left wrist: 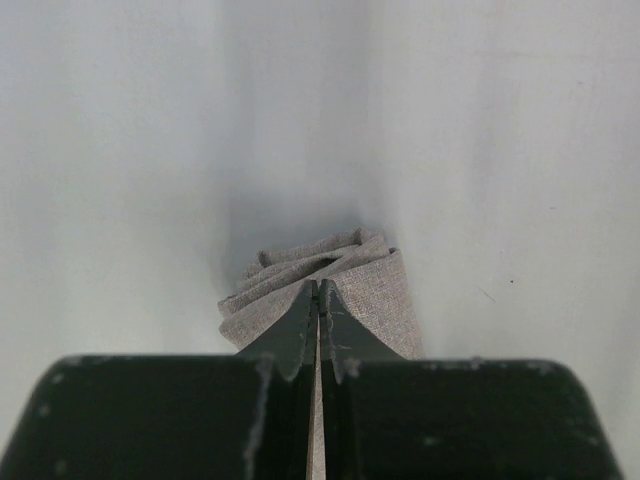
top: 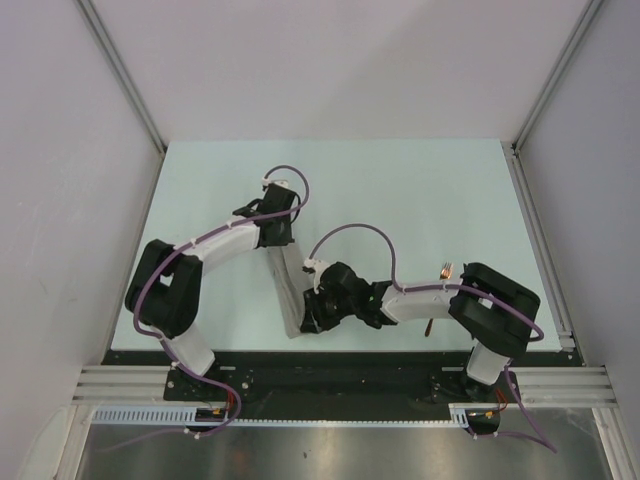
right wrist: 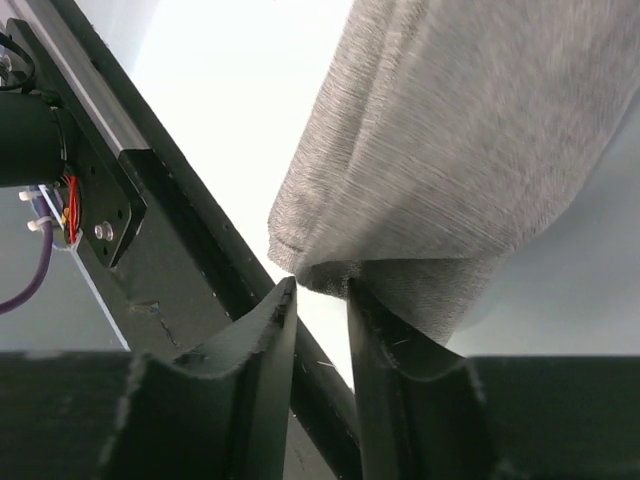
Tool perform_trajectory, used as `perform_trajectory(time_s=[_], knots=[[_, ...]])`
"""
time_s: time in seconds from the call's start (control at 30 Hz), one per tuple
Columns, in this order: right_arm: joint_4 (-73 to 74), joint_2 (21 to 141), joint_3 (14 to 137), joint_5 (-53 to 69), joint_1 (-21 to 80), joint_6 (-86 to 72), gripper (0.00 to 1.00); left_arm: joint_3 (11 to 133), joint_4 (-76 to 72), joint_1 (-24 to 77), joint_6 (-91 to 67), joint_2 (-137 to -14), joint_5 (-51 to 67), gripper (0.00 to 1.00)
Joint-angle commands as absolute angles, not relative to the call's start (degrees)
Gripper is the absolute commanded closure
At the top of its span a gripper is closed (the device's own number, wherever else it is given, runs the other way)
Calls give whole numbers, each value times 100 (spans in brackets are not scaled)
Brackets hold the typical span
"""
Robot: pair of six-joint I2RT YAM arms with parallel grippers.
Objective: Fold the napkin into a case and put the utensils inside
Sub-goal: Fold the 2/3-rectangle-folded napkin at the center of the board.
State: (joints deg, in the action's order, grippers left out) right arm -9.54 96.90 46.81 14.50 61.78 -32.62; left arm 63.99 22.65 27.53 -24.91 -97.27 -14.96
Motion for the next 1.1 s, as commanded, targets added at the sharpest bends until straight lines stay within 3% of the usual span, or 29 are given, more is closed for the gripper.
perform_trajectory(time_s=[0.0,0.43,0.73,1.07], knots=[[-1643,9835,4221,1538,6205,-3751,70,6548,1960,2654,-2295,-9448,-1608,100],[-2329,9765,3638,1889,6029,-4307,74,6417,1917,2514,-2294,-9484,-1477,100],[-923,8499,4227,1722,5617,-3824,69,6372,1925,2514,-2347,-9439,-1371,100],[-1651,9992,5264,2593,5089,-3946,71,6434,2030,2514,-2443,-9492,-1520,100]])
